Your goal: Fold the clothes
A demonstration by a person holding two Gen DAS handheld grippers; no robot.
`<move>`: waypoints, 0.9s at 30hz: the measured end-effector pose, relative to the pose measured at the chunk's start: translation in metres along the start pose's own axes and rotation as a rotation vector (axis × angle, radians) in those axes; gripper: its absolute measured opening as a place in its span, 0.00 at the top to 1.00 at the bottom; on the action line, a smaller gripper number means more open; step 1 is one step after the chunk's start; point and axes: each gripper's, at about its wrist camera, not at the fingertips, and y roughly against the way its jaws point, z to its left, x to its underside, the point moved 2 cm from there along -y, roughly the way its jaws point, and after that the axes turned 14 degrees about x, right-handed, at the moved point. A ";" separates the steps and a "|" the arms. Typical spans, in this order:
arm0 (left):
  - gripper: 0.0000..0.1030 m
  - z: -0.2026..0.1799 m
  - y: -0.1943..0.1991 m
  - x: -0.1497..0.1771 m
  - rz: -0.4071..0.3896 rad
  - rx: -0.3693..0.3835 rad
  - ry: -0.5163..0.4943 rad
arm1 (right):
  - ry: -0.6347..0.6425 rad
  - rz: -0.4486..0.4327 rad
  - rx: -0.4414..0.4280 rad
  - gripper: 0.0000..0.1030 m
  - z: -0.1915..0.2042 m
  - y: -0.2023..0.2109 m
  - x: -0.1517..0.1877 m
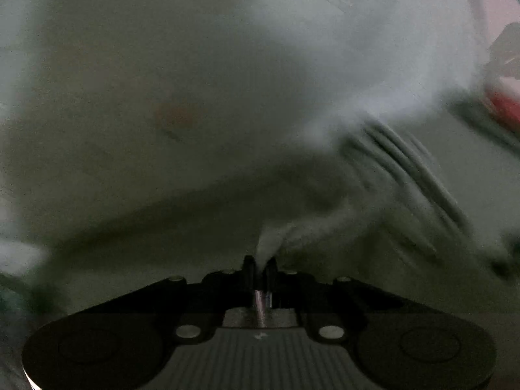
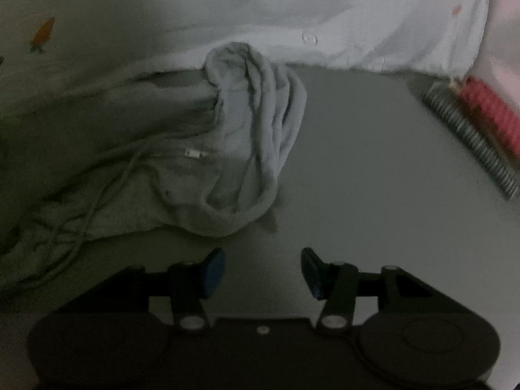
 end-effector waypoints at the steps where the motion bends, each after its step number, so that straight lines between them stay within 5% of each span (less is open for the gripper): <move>1: 0.92 0.030 0.004 -0.018 -0.046 -0.065 0.013 | 0.015 -0.016 -0.001 0.49 0.007 0.001 0.002; 4: 0.88 0.122 0.002 -0.054 -0.127 -0.321 0.157 | 0.062 -0.043 -0.034 0.49 0.031 0.003 0.003; 6: 0.75 0.165 -0.005 -0.062 -0.067 -0.422 0.245 | 0.088 -0.048 -0.096 0.48 0.051 0.009 0.001; 11: 0.31 0.175 0.028 -0.023 -0.115 -0.243 0.425 | 0.203 -0.063 -0.307 0.41 0.110 0.034 0.007; 16: 0.29 0.116 0.045 0.060 -0.007 -0.161 0.481 | 0.205 0.089 -0.556 0.32 0.165 0.043 0.022; 17: 0.29 0.106 0.056 0.076 0.016 -0.155 0.513 | 0.255 0.052 -0.566 0.34 0.175 0.053 0.026; 19: 0.28 0.090 0.077 0.107 0.054 -0.157 0.582 | 0.476 -0.170 -0.580 0.34 0.204 0.084 0.041; 22: 0.25 0.083 0.108 0.140 0.085 -0.206 0.677 | 0.910 -0.452 -0.625 0.31 0.244 0.117 0.089; 26: 0.24 0.083 0.139 0.168 0.081 -0.268 0.808 | 1.076 -0.613 -0.609 0.29 0.273 0.128 0.127; 27: 0.24 0.082 0.143 0.169 0.056 -0.269 0.837 | 1.092 -0.641 -0.588 0.20 0.281 0.130 0.134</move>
